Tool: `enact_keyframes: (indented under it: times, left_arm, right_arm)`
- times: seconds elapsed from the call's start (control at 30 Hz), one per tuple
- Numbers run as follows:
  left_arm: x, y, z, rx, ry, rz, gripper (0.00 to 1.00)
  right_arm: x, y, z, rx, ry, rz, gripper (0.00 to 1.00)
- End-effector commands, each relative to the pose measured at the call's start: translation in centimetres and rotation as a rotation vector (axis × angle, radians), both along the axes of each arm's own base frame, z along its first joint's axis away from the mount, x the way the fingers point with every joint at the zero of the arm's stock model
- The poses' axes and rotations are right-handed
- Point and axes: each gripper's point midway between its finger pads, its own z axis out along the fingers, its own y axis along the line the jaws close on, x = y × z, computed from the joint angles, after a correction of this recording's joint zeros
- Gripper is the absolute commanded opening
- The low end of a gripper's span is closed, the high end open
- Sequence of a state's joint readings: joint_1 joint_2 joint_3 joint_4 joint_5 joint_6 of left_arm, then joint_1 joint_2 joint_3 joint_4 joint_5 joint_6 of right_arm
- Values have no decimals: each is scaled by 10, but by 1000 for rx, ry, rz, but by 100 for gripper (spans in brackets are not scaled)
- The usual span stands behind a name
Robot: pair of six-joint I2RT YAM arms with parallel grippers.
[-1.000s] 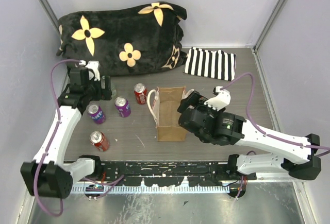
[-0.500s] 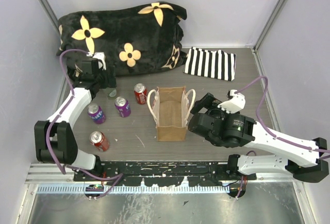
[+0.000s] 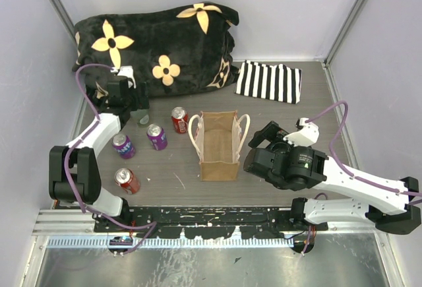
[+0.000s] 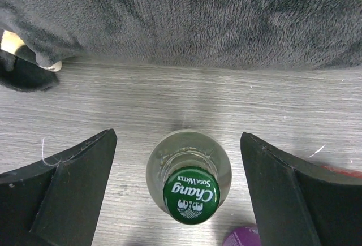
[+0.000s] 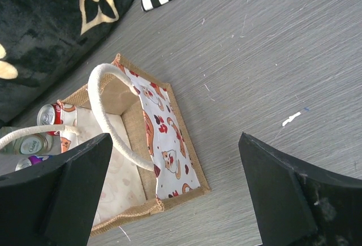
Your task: Place the beverage into the canvas bag
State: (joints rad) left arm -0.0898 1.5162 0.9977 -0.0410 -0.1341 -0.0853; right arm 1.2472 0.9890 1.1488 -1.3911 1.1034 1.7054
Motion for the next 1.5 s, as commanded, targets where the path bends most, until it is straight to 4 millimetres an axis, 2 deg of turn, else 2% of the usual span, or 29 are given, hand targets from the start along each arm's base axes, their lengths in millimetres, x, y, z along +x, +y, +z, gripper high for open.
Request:
enact_keyframes:
  times: [0.0, 0.03, 0.07, 0.23, 0.37, 0.47, 0.6, 0.73, 0.87, 1.0, 1.27, 1.47]
  left_arm:
    - [9, 2, 10, 16, -74, 11, 98]
    - [8, 2, 8, 17, -71, 11, 100]
    - [8, 1, 6, 15, -71, 10, 97]
    - [7, -5, 0, 3, -76, -13, 69]
    - [4, -8, -7, 1, -64, -17, 66]
    - [1, -9, -13, 0, -66, -19, 55]
    - [-1, -10, -16, 1, -68, -19, 33]
    - [-2, -9, -17, 6, -68, -15, 2]
    - [-4, -8, -14, 6, -72, -14, 0]
    - [-4, -8, -2, 7, -97, -13, 0]
    - [-5, -18, 56, -23, -149, -60, 0]
    - [-9, -28, 91, -43, -182, -91, 0]
  right_arm:
    - [4, -3, 7, 8, -45, -28, 100]
    - [4, -3, 7, 10, -45, -29, 100]
    - [4, -3, 7, 12, -45, -29, 100]
    - [3, -5, 5, 16, -42, -31, 100]
    - [2, -7, 3, 29, -38, -36, 100]
    - [2, -7, 2, 28, -37, -36, 100]
    - [1, -7, 0, 29, -33, -39, 100]
    - [1, -7, -1, 32, -30, -41, 100]
    - [1, -6, -2, 30, -30, -41, 100]
    - [2, -5, -4, 32, -27, -41, 100]
    - [3, -2, -6, 42, -34, -41, 100]
    - [4, 3, -6, 27, -34, -26, 100]
